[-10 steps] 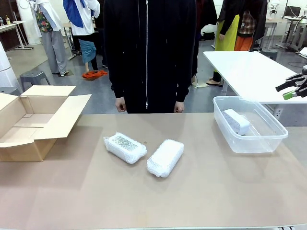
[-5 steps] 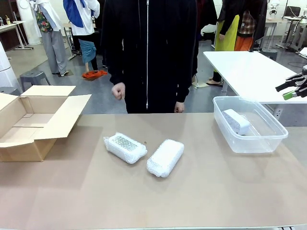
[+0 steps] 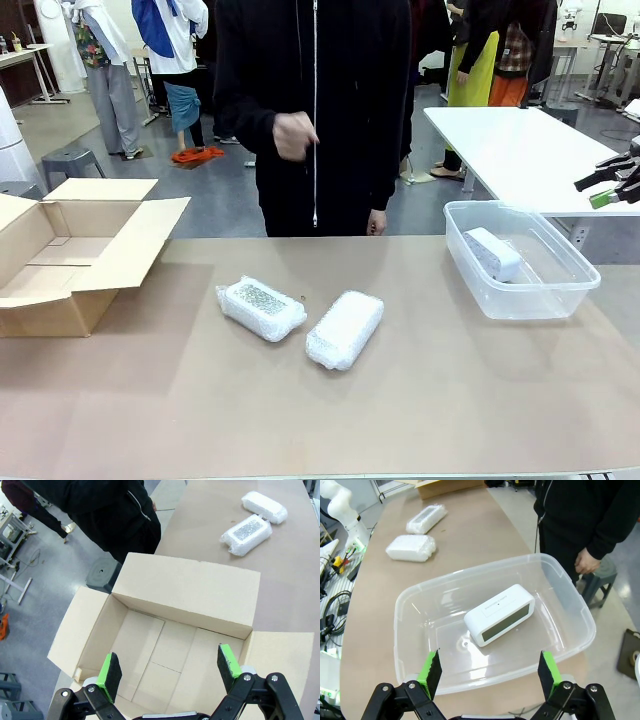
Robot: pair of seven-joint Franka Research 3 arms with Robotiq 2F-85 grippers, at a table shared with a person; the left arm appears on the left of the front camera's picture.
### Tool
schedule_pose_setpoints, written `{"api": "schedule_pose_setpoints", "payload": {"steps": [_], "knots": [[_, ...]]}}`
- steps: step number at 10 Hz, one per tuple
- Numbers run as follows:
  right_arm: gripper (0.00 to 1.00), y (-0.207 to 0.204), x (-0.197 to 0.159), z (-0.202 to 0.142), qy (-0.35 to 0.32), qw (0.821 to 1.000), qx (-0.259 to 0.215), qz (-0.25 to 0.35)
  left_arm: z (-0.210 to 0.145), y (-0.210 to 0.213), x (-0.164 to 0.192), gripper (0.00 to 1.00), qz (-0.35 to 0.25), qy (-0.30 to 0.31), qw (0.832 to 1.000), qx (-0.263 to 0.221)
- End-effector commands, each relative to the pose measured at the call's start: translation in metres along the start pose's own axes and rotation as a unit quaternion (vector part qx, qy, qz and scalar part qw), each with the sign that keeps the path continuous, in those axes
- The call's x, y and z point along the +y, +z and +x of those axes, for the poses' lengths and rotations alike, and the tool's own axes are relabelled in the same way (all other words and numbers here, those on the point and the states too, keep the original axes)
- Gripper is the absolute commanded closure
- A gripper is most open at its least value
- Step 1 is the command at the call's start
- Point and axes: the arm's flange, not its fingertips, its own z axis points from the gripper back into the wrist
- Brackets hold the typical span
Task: Separate and place wrapped and unwrapped clocks.
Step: Pick up the Digital clock indicated by the person.
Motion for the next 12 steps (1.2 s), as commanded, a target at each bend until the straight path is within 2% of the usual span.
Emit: {"api": "schedule_pose_setpoints", "payload": {"steps": [1, 12], "knots": [[0.0, -0.0006, -0.0008, 0.0002, 0.0, 1.0, 0.001, -0.002, 0.0002, 0.0008, 0.0008, 0.0, 0.002, -0.002, 1.0, -0.013], [0.0, -0.0006, -0.0008, 0.0002, 0.0, 1.0, 0.001, -0.002, 0.0002, 0.0008, 0.0008, 0.0, 0.002, -0.002, 1.0, -0.013]]}}
